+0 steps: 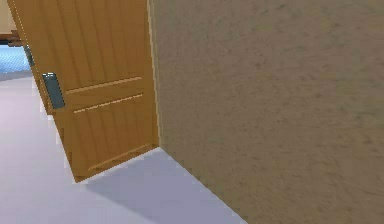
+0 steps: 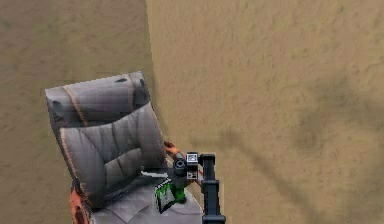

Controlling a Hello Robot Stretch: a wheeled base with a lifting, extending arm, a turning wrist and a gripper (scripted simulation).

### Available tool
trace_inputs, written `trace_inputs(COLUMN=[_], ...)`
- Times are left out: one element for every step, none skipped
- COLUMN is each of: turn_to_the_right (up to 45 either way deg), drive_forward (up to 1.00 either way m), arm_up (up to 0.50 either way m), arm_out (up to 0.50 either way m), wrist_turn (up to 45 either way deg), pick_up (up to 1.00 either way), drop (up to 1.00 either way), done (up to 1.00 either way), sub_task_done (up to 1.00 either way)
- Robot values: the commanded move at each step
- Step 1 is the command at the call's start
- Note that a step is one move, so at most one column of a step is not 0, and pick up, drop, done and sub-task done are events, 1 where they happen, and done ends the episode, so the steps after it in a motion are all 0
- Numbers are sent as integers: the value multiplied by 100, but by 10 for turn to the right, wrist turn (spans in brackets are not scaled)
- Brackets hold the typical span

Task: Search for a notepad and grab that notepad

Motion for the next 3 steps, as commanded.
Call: trace_inputs(turn_to_the_right=[0,0,0], drive_forward=[0,0,0], arm_up=[-30,0,10], arm_out=[0,0,0], wrist_turn=[0,0,0], pick_up=[0,100,0], drop=[0,0,0], done=[0,0,0], sub_task_done=[0,0,0])
